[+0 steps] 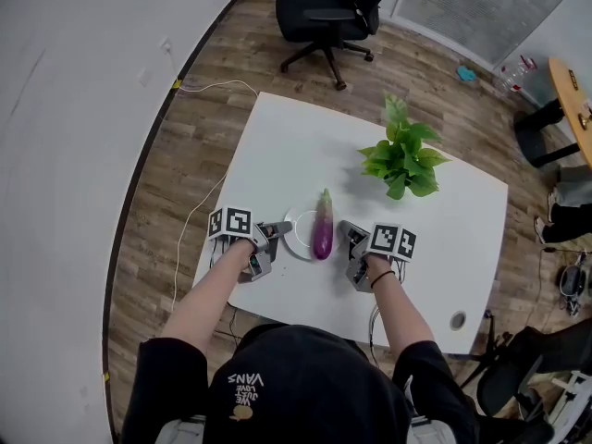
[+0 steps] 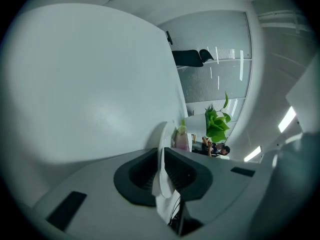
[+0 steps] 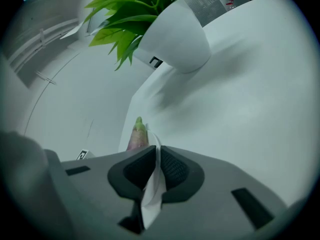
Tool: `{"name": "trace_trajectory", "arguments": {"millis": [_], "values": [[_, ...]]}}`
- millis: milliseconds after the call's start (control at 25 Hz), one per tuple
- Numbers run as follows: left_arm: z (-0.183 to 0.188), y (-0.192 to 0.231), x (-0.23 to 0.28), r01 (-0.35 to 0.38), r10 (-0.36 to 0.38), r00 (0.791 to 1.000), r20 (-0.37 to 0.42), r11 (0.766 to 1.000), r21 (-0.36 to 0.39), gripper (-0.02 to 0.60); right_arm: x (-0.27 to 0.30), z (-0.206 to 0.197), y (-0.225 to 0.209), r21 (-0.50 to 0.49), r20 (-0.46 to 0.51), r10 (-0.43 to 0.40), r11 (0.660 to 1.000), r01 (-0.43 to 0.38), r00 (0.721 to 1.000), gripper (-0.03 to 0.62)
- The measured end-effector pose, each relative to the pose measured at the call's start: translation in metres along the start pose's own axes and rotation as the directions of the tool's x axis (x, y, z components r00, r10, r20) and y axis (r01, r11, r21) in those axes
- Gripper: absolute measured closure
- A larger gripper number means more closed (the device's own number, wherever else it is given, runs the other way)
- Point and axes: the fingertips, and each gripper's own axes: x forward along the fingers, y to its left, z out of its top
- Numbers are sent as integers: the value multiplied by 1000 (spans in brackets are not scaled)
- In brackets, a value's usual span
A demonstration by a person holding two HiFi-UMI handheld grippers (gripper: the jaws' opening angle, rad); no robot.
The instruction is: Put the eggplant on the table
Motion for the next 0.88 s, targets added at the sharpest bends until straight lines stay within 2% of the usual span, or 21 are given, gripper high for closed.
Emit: {"name": "trace_trajectory", "arguments": {"millis": [200,360,640,880], "values": [[-1,-2,0,-9,8,999,-33,999,-33,531,0,0,1,0,-11,-9,1000,9,1000,560],[-1,-1,-2,-33,33,999,-33,999,3,518,2,-1,1,-7,-19,-14,1000,14,1000,560],[4,-2,-11,-33,33,999,10,999,-1,460,1,0,1,-18,-1,-26,999,26,1000,560],[3,-1,-10,-9,9,1000,25,1000,-4,454,1,2,2,-18,20,-9,1000,9,1000,556]]}}
